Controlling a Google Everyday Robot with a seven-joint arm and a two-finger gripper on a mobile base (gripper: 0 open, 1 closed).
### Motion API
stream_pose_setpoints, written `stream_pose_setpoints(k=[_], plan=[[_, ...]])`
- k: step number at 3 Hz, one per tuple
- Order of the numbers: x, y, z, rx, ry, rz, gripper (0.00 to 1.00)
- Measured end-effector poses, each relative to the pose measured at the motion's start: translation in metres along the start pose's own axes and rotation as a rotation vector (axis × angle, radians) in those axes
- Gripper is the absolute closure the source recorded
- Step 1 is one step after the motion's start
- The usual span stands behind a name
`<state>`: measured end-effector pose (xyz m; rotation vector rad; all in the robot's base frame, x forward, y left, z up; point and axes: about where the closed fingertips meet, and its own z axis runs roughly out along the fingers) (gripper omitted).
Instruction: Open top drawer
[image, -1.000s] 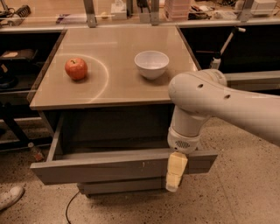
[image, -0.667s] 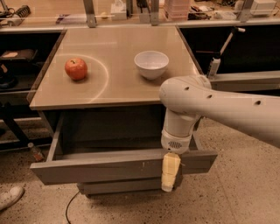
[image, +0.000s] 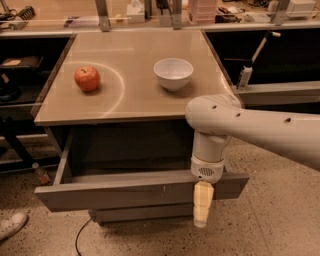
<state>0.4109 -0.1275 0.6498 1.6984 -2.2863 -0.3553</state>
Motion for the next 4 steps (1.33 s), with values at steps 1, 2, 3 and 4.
stream_pose_setpoints(k=[1, 2, 3, 4], plan=[[0.011, 0.01, 0.0, -0.019, 0.013, 0.021, 0.0], [0.033, 0.036, -0.003, -0.038, 0.029, 0.061, 0.0], [0.039, 0.046, -0.005, -0.044, 0.034, 0.076, 0.0], [0.052, 0.068, -0.007, -0.056, 0.044, 0.108, 0.0]])
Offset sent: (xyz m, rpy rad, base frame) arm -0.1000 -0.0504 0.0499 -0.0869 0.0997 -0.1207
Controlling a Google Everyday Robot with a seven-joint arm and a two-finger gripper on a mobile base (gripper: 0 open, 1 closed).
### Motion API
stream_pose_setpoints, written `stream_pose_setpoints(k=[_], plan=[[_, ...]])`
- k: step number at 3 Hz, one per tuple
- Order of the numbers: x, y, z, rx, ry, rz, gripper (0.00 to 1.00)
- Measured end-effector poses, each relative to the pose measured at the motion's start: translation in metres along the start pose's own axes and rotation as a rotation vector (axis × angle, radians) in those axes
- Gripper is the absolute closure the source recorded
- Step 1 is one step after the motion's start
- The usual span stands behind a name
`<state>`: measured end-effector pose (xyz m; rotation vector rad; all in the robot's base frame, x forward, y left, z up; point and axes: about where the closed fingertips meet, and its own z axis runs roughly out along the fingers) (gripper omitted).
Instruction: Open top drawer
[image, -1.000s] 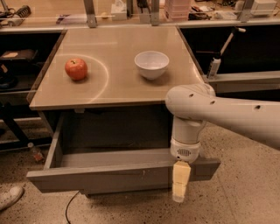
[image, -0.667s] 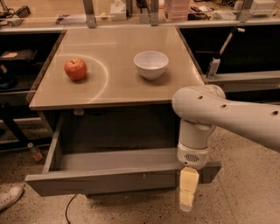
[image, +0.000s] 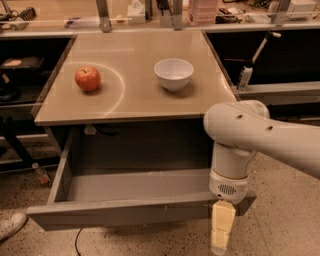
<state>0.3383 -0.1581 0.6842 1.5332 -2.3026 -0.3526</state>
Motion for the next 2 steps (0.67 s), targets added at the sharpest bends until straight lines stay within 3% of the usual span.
stream_pose_setpoints(k=[2], plan=[[0.008, 0.013, 0.001, -0.008, -0.002, 0.011, 0.0]])
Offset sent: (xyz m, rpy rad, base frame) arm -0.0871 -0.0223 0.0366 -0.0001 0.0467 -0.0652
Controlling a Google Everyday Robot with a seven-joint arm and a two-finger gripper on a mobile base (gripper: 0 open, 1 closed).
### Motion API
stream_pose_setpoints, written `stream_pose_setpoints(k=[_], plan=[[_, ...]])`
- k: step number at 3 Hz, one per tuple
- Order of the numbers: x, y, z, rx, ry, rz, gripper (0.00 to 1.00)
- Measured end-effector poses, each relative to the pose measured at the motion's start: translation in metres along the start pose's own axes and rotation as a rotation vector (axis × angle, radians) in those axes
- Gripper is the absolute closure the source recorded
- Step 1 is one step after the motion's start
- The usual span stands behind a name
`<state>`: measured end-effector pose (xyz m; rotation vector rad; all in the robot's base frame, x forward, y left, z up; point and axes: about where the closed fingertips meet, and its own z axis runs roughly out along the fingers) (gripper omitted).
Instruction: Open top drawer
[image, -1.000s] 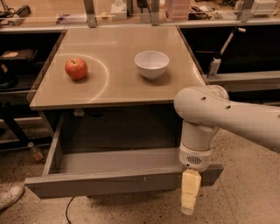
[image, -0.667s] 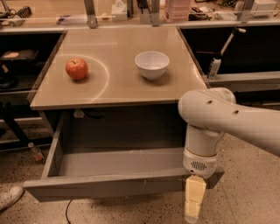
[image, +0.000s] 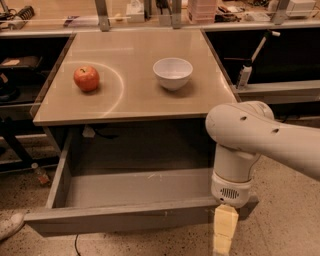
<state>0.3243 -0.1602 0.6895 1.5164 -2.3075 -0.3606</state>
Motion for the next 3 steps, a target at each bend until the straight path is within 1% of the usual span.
stream_pose_setpoints(k=[3], plan=[[0.028, 0.037, 0.005, -0.047, -0.022, 0.045, 0.0]])
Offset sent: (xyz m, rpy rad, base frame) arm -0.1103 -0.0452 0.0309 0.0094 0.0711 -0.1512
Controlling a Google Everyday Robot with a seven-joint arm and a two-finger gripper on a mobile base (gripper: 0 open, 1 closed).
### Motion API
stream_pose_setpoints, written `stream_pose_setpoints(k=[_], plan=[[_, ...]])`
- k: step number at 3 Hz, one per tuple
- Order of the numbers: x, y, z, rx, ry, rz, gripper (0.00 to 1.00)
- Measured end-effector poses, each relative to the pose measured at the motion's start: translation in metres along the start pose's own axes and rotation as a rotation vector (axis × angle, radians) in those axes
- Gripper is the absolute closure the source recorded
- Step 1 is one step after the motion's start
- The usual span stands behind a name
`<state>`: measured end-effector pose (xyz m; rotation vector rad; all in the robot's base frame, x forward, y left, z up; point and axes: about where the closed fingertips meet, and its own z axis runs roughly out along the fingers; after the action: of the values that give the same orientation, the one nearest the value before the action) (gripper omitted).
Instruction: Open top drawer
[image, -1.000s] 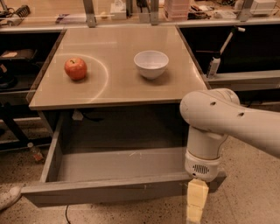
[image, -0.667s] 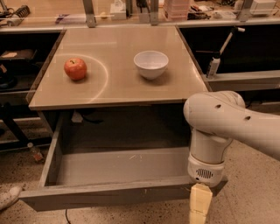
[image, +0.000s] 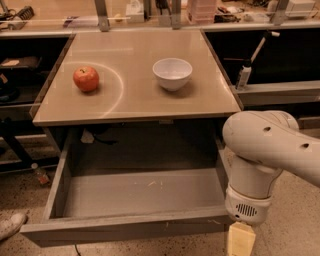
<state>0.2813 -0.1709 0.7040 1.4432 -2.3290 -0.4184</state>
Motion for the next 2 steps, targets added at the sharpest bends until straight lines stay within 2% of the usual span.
stream_pose_setpoints(k=[1, 2], plan=[[0.0, 0.001, -0.002, 0.0, 0.0, 0.0, 0.0], [0.042, 0.032, 0.02, -0.033, -0.035, 0.105, 0.0]])
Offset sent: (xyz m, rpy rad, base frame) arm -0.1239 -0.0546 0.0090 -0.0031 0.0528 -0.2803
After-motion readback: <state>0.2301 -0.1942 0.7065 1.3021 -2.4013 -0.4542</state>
